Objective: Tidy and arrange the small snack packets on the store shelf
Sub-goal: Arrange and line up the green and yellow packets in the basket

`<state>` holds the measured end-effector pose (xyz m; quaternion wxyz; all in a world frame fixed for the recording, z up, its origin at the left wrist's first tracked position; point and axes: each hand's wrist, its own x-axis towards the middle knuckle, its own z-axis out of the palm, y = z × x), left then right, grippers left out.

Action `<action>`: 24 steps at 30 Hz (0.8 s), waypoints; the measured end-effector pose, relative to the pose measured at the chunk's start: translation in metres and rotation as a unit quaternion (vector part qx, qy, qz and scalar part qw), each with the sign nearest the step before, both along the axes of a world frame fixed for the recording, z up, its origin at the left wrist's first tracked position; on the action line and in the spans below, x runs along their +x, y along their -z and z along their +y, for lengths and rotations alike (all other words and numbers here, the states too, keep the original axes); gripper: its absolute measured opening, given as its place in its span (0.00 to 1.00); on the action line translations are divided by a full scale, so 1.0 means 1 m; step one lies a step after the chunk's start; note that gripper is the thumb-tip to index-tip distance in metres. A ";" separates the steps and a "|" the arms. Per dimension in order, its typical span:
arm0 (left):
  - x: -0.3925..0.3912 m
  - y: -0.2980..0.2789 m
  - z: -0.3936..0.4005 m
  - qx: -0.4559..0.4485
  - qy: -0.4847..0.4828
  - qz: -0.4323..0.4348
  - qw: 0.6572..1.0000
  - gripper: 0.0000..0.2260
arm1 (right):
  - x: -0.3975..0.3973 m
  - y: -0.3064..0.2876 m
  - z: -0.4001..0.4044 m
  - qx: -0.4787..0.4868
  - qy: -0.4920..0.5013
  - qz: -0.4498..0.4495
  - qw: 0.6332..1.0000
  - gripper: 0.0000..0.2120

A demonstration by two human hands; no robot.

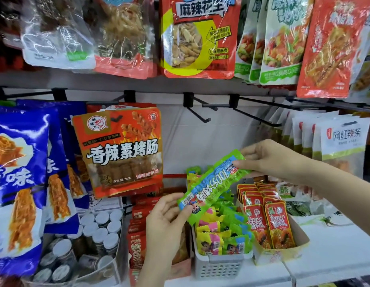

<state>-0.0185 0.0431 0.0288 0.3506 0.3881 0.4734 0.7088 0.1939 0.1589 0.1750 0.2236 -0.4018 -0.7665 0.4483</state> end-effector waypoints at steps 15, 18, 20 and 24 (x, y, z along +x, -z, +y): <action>-0.018 -0.004 0.073 -0.070 -0.076 0.224 0.969 0.09 | 0.004 0.044 0.013 0.263 0.206 0.088 0.939 0.08; -0.021 -0.009 0.104 -0.087 -0.088 0.368 0.921 0.07 | 0.007 0.053 0.030 0.311 0.257 0.090 0.911 0.08; -0.019 -0.009 0.120 -0.080 -0.051 0.468 0.878 0.12 | 0.009 0.057 0.041 0.307 0.279 0.090 0.905 0.08; -0.001 -0.005 0.152 -0.133 0.070 0.588 0.795 0.28 | 0.012 0.061 0.059 0.301 0.294 0.053 0.906 0.09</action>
